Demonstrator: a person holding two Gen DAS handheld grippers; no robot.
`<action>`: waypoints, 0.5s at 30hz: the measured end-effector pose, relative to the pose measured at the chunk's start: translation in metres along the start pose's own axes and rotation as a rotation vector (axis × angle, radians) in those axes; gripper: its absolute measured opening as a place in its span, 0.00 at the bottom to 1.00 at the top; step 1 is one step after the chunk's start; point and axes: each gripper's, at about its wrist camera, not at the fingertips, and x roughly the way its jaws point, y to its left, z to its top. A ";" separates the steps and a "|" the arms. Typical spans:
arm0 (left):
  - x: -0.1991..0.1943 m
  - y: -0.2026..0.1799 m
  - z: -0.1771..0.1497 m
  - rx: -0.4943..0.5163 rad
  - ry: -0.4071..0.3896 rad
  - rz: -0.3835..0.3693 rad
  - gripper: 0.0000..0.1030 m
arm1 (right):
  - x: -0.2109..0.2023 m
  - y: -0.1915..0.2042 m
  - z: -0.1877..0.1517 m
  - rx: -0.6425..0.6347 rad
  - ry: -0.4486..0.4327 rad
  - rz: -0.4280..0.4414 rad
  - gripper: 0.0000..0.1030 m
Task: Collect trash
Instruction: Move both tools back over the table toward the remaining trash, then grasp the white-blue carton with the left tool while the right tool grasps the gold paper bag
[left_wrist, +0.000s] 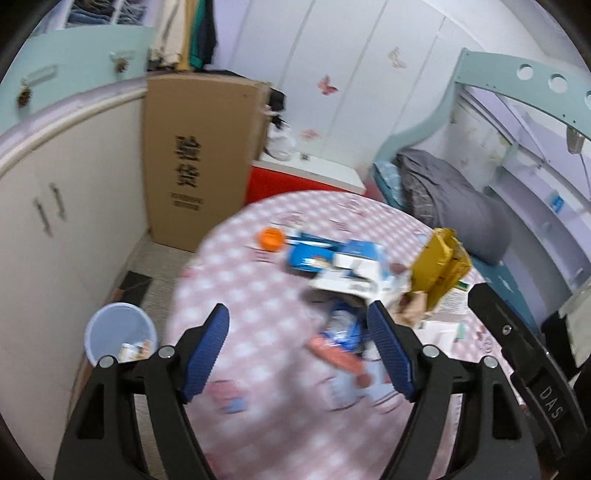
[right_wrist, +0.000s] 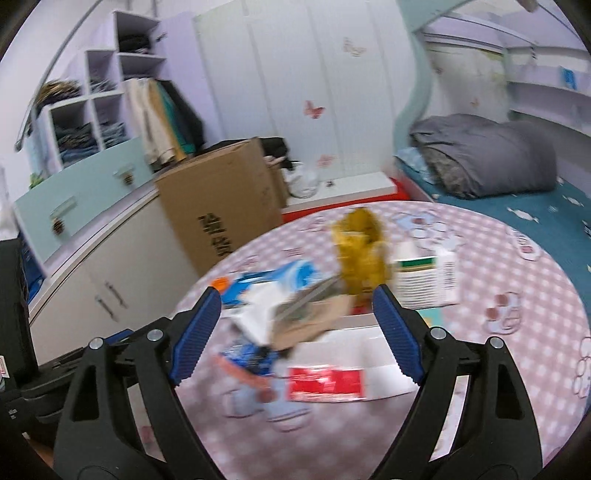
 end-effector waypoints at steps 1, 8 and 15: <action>0.006 -0.002 0.000 -0.009 0.013 -0.018 0.73 | 0.001 -0.007 0.001 0.008 -0.001 -0.009 0.80; 0.057 -0.022 0.005 -0.071 0.088 -0.083 0.71 | 0.007 -0.043 0.006 0.046 0.003 -0.034 0.80; 0.085 -0.029 0.014 -0.082 0.126 -0.093 0.32 | 0.019 -0.057 0.013 0.070 0.012 -0.025 0.81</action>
